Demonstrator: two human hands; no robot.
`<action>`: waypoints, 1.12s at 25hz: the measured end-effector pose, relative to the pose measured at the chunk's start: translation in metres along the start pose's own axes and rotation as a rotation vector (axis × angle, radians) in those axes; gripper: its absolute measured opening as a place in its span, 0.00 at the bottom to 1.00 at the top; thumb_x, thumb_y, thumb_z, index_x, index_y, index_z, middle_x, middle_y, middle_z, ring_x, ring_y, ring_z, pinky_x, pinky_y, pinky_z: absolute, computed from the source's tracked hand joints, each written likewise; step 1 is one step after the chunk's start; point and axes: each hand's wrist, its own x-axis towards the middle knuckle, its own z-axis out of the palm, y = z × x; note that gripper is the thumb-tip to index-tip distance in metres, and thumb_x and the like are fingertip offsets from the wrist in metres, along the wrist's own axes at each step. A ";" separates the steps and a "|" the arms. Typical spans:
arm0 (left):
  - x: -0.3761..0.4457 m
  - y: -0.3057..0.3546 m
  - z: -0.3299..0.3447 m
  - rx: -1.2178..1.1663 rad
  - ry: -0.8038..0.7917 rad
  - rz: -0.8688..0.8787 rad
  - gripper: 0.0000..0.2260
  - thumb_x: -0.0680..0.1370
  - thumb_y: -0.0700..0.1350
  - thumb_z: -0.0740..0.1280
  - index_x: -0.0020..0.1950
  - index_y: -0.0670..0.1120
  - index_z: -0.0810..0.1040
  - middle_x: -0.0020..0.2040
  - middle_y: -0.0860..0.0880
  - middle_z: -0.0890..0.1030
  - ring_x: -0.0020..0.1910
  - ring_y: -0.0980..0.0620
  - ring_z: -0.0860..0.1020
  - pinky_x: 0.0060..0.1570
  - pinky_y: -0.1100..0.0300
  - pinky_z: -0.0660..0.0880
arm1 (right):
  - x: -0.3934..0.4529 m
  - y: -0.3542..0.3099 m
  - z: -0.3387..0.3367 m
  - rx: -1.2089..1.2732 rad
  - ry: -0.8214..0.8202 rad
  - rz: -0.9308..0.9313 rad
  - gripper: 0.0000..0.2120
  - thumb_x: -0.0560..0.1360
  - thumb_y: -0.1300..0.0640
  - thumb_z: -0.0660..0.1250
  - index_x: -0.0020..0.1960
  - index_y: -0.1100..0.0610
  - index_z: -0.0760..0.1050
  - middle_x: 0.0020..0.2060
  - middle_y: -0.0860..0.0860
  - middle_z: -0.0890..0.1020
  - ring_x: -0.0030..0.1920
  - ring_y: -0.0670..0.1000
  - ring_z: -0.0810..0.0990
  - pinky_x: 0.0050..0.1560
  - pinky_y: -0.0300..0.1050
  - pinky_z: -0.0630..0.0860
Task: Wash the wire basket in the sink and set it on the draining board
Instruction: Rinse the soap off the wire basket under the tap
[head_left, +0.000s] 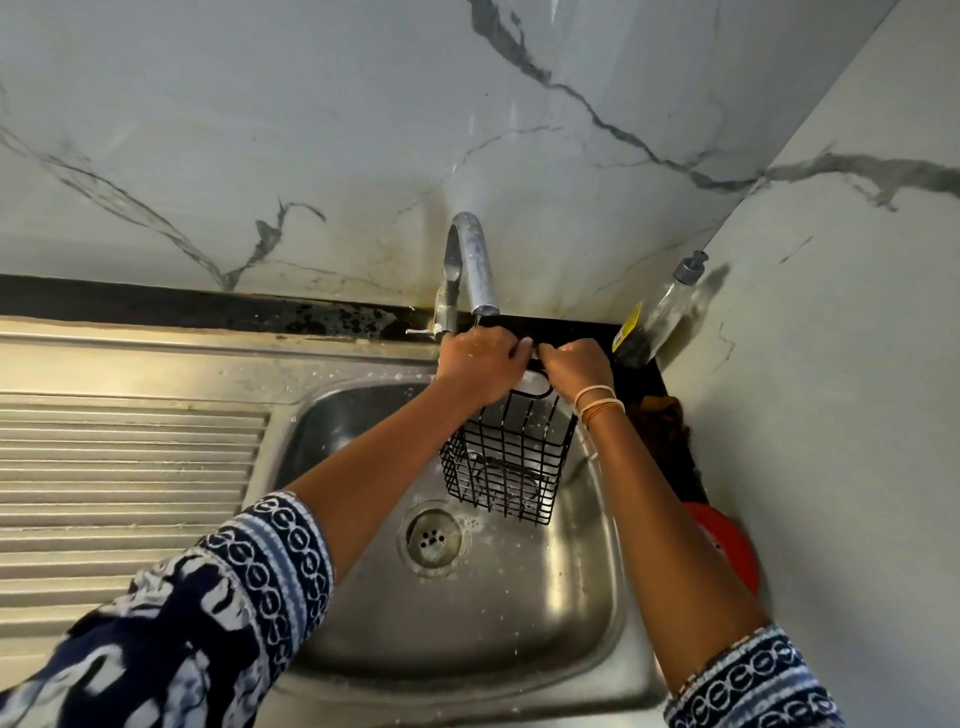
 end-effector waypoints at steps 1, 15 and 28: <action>-0.004 -0.001 -0.001 -0.015 0.030 0.110 0.19 0.82 0.55 0.52 0.46 0.46 0.78 0.49 0.44 0.82 0.51 0.44 0.79 0.55 0.50 0.73 | 0.000 0.001 -0.001 0.010 0.005 0.003 0.24 0.75 0.54 0.64 0.22 0.57 0.64 0.20 0.51 0.68 0.24 0.50 0.67 0.29 0.45 0.61; 0.007 -0.048 0.010 -1.215 -0.107 -0.603 0.15 0.81 0.51 0.59 0.51 0.40 0.77 0.35 0.46 0.75 0.36 0.48 0.74 0.42 0.57 0.68 | 0.014 0.018 -0.013 0.457 0.084 0.088 0.23 0.71 0.57 0.68 0.21 0.53 0.63 0.15 0.45 0.64 0.24 0.51 0.63 0.33 0.48 0.64; 0.007 -0.021 -0.022 -0.141 -0.061 -0.124 0.22 0.82 0.55 0.51 0.49 0.40 0.77 0.43 0.41 0.78 0.42 0.43 0.76 0.40 0.54 0.70 | 0.005 0.003 -0.011 0.804 0.059 0.209 0.10 0.62 0.54 0.72 0.29 0.56 0.74 0.25 0.48 0.73 0.28 0.49 0.70 0.30 0.42 0.67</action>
